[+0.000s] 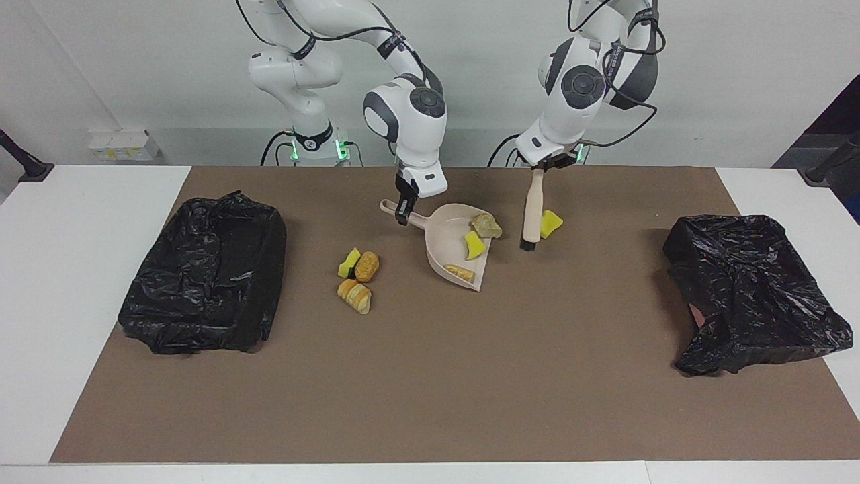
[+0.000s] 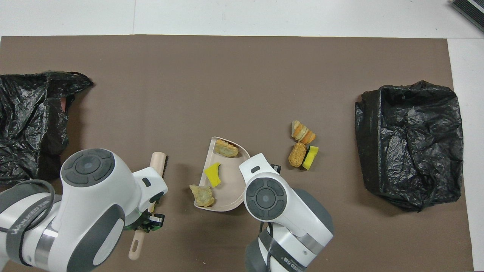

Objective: Sweep and dump trash in bin
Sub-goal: 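Brush the remaining pieces into the dustpan held by the right gripper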

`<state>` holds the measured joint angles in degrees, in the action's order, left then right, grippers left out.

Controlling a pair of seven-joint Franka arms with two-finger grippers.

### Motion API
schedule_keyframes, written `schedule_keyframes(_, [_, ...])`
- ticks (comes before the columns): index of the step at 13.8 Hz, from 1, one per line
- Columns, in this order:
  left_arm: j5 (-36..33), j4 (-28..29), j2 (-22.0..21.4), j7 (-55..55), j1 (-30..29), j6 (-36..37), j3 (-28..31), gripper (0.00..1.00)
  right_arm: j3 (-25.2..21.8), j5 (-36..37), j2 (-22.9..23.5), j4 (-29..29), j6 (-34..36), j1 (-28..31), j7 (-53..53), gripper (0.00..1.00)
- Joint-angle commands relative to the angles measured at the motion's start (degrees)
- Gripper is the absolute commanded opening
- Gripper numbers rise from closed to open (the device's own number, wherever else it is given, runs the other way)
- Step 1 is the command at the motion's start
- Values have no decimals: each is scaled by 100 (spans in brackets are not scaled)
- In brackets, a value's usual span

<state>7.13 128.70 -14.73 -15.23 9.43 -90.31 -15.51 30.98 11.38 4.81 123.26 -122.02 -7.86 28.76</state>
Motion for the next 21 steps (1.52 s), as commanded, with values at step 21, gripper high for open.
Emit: schedule_keyframes(21, [334,1456,269,-3101,613,-2939,-567,0,57,304,293,22,-165,31,-142,0])
